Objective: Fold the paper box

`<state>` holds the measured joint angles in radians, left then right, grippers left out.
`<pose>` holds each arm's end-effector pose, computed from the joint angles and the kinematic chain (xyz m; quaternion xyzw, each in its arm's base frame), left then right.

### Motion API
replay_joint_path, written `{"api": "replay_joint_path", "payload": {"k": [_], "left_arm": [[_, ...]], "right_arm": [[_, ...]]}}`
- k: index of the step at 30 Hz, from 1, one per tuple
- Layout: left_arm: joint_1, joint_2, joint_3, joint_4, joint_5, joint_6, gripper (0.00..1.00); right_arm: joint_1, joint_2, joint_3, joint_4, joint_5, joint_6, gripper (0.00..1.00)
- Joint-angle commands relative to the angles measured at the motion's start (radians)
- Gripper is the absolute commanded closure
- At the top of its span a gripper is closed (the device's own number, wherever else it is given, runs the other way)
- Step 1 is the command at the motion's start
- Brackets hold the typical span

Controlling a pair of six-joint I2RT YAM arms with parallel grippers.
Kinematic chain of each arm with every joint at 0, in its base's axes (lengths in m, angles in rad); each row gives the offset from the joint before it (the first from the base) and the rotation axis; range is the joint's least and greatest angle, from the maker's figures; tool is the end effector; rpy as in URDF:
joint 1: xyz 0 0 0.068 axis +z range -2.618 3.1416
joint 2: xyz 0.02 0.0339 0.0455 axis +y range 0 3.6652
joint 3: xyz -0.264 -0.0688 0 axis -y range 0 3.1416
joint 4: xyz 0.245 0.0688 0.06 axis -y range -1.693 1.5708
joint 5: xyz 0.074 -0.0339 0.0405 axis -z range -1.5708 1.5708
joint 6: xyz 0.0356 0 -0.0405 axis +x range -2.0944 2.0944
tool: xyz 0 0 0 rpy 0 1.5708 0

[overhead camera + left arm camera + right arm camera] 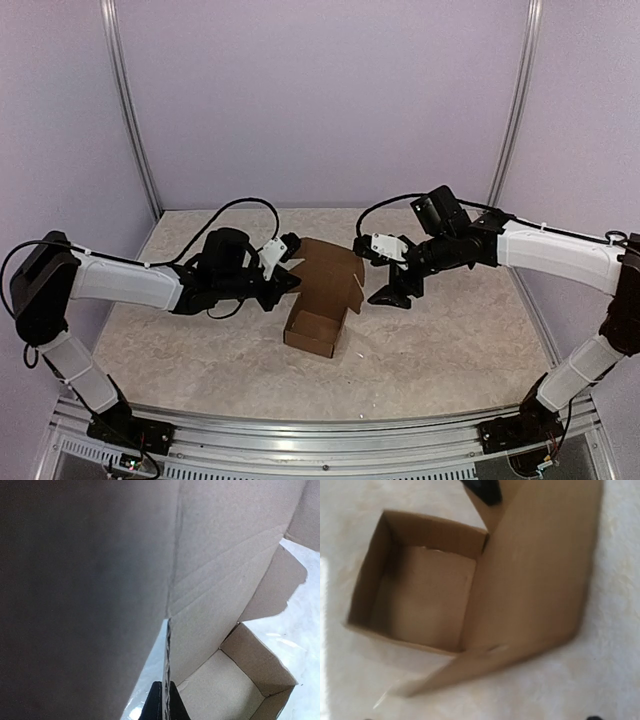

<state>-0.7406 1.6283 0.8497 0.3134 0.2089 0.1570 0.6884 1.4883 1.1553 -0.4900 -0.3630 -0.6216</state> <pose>0.2526 -0.2409 0.1989 0.4166 0.7388 -0.2352 0.4746 0.2409 0.2146 0.2746 -0.6100 0.6860 0.1799 0.3534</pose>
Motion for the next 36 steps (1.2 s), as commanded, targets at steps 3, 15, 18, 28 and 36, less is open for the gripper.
{"api": "replay_joint_path", "payload": {"k": [3,15,18,28,36], "left_arm": [[0.036,0.058,0.040,0.040,-0.141,-0.037,0.98],[-0.014,-0.007,0.037,0.029,-0.314,-0.128,0.75],[-0.013,-0.044,0.037,-0.008,-0.317,-0.147,0.75],[-0.011,0.006,0.099,-0.109,-0.270,-0.151,0.86],[-0.035,0.015,0.111,-0.111,-0.270,-0.152,1.00]], "right_arm": [[-0.045,0.106,0.031,0.160,0.004,0.147,0.19],[-0.055,0.165,0.035,0.222,-0.065,0.289,0.43],[-0.044,0.171,0.038,0.223,-0.075,0.293,0.45],[-0.032,0.219,0.055,0.226,-0.068,0.295,0.60],[-0.012,0.208,0.050,0.238,-0.066,0.307,0.67]]}}
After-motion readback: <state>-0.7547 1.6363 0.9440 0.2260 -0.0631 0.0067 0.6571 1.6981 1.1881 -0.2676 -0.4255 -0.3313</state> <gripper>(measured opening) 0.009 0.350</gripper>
